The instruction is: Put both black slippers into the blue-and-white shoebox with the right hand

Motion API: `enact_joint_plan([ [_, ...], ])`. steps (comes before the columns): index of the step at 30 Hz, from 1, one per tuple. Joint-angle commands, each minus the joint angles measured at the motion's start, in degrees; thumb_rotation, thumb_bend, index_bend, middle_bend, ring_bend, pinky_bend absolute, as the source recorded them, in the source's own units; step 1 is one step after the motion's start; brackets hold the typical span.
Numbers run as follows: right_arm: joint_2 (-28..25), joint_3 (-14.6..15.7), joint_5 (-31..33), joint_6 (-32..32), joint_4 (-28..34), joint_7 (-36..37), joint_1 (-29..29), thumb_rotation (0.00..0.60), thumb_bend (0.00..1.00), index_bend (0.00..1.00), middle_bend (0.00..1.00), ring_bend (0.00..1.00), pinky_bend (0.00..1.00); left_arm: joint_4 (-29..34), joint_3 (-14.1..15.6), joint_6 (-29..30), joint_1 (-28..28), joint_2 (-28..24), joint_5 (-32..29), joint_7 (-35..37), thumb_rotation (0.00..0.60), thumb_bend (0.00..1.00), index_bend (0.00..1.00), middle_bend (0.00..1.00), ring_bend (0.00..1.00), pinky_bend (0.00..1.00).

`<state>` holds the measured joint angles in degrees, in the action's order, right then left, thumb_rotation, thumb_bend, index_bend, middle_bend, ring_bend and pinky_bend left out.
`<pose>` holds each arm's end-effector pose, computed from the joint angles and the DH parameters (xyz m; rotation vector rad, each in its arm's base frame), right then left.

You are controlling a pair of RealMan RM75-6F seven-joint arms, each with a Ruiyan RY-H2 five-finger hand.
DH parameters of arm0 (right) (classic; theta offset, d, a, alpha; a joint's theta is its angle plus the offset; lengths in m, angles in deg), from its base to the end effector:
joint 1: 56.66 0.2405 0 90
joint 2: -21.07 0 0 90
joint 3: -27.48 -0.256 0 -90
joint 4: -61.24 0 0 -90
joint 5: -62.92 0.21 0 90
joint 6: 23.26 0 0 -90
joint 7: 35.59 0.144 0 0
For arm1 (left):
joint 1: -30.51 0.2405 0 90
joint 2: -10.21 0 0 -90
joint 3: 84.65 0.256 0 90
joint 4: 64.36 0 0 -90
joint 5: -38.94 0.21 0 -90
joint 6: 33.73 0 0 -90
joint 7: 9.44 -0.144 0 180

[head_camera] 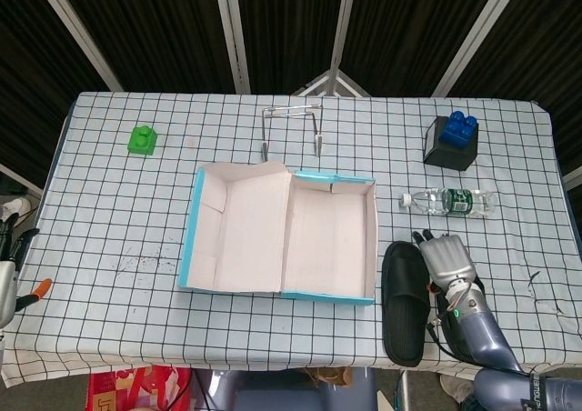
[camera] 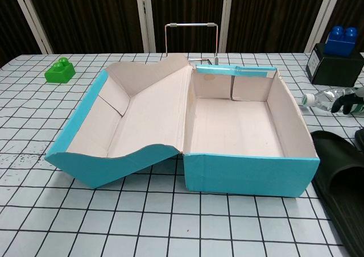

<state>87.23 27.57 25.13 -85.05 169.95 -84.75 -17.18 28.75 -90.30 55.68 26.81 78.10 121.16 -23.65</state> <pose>-0.2279 -0.2879 0.0759 1.8019 -0.8719 0.2585 -0.3076 0.1831 0.1572 -1.2993 -0.7400 -0.7930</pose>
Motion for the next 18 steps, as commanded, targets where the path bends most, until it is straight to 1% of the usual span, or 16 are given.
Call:
enact_joint_plan([
  [1, -0.3, 0.7, 0.8, 0.5, 0.1, -0.7, 0.5, 0.6, 0.07, 0.17, 0.2, 1.0, 1.0, -0.1, 0.1, -0.1, -0.1, 0.1, 0.0, -0.2, 0.6, 0.25, 0.21, 0.0, 0.0, 0.12],
  [12, -1.3, 2.0, 2.6, 0.2, 3.0, -1.3, 1.6, 0.6, 0.07, 0.15, 0.2, 1.0, 1.0, -0.1, 0.1, -0.3, -0.2, 0.3, -0.1, -0.4, 0.6, 0.25, 0.21, 0.0, 0.0, 0.12],
  [18, 0.3, 2.3, 3.5, -0.9, 3.3, -1.9, 2.3, 0.6, 0.07, 0.15, 0.2, 1.0, 1.0, 0.0, 0.2, -0.4, -0.2, 0.2, 0.0, -0.1, 0.6, 0.25, 0.21, 0.0, 0.0, 0.12],
])
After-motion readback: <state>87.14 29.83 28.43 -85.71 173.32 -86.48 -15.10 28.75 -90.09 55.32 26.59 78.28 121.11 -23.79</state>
